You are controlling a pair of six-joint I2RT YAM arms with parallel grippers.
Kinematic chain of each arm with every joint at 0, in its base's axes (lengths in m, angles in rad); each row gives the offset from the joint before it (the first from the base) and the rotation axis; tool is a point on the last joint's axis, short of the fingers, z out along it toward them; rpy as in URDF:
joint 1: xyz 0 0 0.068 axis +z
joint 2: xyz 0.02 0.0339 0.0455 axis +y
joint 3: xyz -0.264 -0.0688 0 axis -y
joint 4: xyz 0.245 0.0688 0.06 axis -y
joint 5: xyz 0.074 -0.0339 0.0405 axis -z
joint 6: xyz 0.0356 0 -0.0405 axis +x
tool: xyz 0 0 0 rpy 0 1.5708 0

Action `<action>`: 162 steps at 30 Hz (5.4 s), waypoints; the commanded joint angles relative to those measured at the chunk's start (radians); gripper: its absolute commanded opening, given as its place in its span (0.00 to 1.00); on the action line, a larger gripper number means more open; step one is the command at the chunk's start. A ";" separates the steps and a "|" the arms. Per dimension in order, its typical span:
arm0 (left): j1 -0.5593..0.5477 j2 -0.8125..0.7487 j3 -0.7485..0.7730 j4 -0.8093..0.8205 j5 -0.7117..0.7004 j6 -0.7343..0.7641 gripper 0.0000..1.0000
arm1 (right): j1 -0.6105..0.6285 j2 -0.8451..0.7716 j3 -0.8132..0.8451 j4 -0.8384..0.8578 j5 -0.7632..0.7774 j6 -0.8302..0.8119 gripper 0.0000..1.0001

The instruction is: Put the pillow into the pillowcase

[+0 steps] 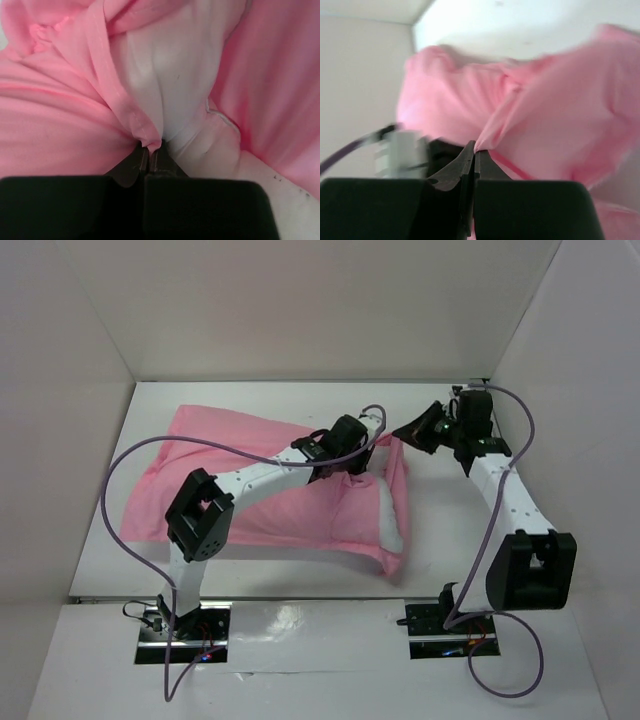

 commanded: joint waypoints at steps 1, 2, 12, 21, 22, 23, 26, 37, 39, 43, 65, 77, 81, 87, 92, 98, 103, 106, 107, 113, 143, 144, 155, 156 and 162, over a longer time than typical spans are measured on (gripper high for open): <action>-0.091 0.109 -0.126 -0.409 0.254 0.001 0.00 | -0.052 -0.124 0.169 0.483 -0.063 0.066 0.00; -0.091 0.121 -0.135 -0.393 0.274 0.001 0.00 | -0.052 -0.124 0.169 0.519 -0.088 0.066 0.00; -0.060 0.124 -0.081 -0.362 0.233 -0.087 0.00 | -0.042 -0.231 0.053 0.226 -0.228 -0.125 0.00; -0.005 0.038 0.081 -0.405 0.176 -0.139 0.00 | -0.021 -0.348 -0.265 -0.159 -0.133 -0.371 0.00; -0.005 0.038 0.092 -0.405 0.176 -0.139 0.00 | -0.006 -0.335 -0.301 -0.172 -0.106 -0.387 0.00; -0.005 0.038 0.092 -0.405 0.176 -0.148 0.00 | -0.006 -0.313 -0.315 -0.172 -0.086 -0.396 0.02; -0.005 0.028 0.115 -0.433 0.185 -0.148 0.00 | -0.006 -0.279 -0.274 -0.235 -0.011 -0.427 0.31; -0.036 -0.110 0.374 -0.739 -0.002 -0.077 0.77 | -0.006 -0.355 -0.095 -0.406 0.294 -0.413 0.64; -0.045 -0.123 0.411 -0.783 -0.025 -0.064 0.81 | -0.006 -0.364 -0.085 -0.417 0.249 -0.413 0.67; -0.063 -0.193 0.366 -0.838 -0.073 -0.076 0.82 | 0.004 -0.374 -0.075 -0.475 0.182 -0.440 0.70; -0.358 -0.344 -0.106 -0.794 -0.145 -0.380 0.98 | 0.267 -0.506 -0.335 -0.407 0.080 -0.197 0.83; -0.148 -0.268 -0.138 -0.624 -0.151 -0.466 0.00 | 0.517 -0.409 -0.386 -0.234 0.385 -0.023 0.83; -0.050 -0.268 -0.057 -0.603 -0.126 -0.424 0.00 | 0.551 -0.325 -0.375 -0.197 0.456 0.001 0.72; 0.039 -0.219 0.044 -0.574 -0.082 -0.386 0.00 | 0.596 -0.228 -0.317 -0.163 0.597 0.000 0.67; 0.070 -0.199 0.074 -0.563 -0.059 -0.364 0.00 | 0.596 -0.099 -0.246 -0.086 0.608 -0.043 0.69; 0.090 -0.199 0.063 -0.544 -0.047 -0.355 0.00 | 0.587 -0.053 -0.185 -0.037 0.605 -0.052 0.71; 0.110 -0.209 0.063 -0.533 -0.022 -0.355 0.00 | 0.567 0.083 -0.107 -0.028 0.590 -0.100 0.70; 0.134 -0.219 0.075 -0.524 -0.013 -0.379 0.00 | 0.567 0.143 -0.084 -0.028 0.613 -0.091 0.62; 0.144 -0.219 0.075 -0.524 -0.027 -0.380 0.00 | 0.567 0.143 -0.099 -0.014 0.613 -0.082 0.59; 0.187 -0.228 0.084 -0.499 -0.001 -0.401 0.00 | 0.567 0.157 -0.148 0.032 0.664 -0.101 0.51; 0.248 -0.009 0.218 -0.490 -0.293 -0.674 0.00 | 0.596 -0.374 -0.075 -0.075 0.263 -0.489 0.00; 0.215 0.006 0.227 -0.508 -0.312 -0.674 0.00 | 0.596 -0.374 -0.056 -0.075 0.232 -0.490 0.00; 0.135 0.066 0.236 -0.528 -0.306 -0.711 0.00 | 0.625 -0.286 0.096 -0.037 0.117 -0.499 0.00; 0.135 0.054 0.236 -0.528 -0.292 -0.691 0.00 | 0.625 -0.286 0.044 -0.046 0.129 -0.499 0.00; 0.153 -0.125 0.250 -0.528 -0.137 -0.570 0.00 | 0.625 -0.286 -0.201 -0.031 0.189 -0.464 0.00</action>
